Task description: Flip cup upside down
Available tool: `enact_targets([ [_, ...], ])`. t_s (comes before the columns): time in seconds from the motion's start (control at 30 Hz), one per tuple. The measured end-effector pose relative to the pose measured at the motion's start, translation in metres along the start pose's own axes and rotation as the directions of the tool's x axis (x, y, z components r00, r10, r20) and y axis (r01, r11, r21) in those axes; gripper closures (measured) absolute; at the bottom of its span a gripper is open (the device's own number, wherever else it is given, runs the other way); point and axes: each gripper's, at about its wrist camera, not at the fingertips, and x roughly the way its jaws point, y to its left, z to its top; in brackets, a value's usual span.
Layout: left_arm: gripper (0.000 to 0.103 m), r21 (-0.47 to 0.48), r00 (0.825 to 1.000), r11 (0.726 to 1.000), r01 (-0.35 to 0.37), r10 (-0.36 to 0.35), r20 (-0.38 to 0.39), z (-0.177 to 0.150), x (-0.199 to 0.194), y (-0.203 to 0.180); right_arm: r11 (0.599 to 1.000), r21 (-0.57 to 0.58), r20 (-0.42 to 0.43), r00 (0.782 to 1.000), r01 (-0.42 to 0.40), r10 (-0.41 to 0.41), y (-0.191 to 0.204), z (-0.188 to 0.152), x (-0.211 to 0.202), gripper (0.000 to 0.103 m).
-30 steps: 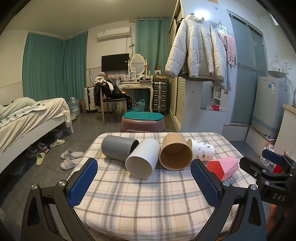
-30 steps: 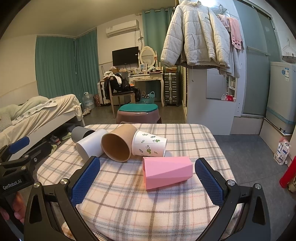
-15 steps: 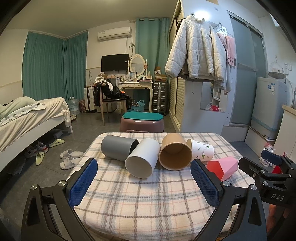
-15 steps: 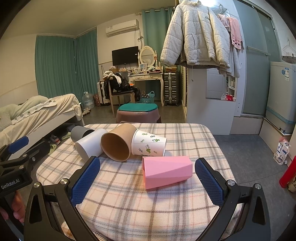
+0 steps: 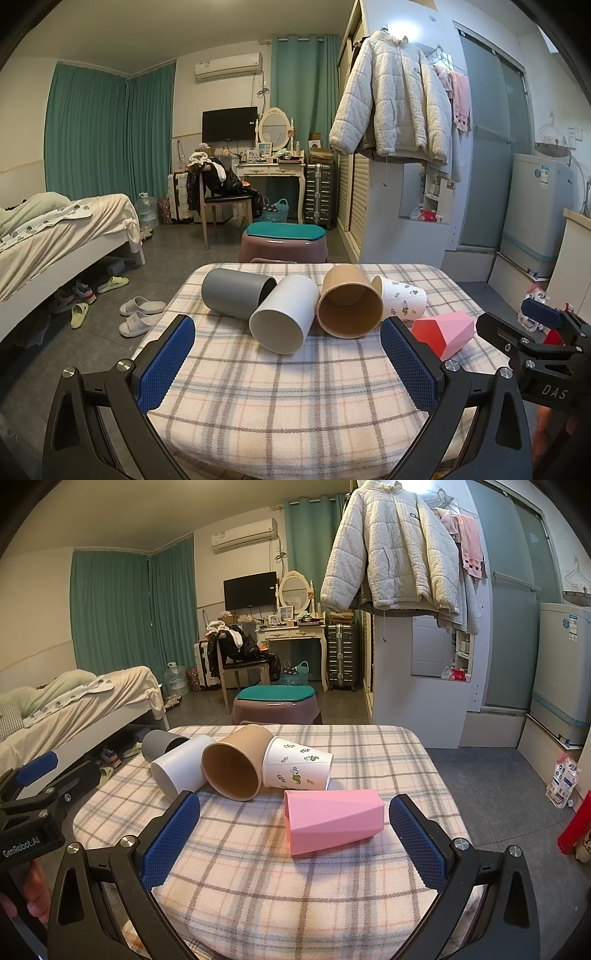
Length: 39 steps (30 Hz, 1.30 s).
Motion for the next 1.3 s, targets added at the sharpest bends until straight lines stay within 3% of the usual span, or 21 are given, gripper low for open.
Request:
enact_targets([
  [0.9,0.000,0.006,1.000,1.000,0.017,-0.017,-0.004,0.002,0.003,-0.010,1.000,0.000,-0.017,1.000,0.004,-0.004,-0.002,0.003,0.006,0.000],
  [1.17,0.000,0.009,0.999,0.999,0.033,-0.033,-0.025,0.014,0.025,-0.011,1.000,0.012,-0.035,0.999,0.011,-0.011,-0.007,0.015,0.024,0.000],
  [1.3,0.000,-0.009,0.996,0.999,0.044,-0.045,-0.076,0.013,0.053,-0.007,1.000,0.018,-0.069,0.997,0.025,-0.024,-0.012,0.016,0.043,0.000],
])
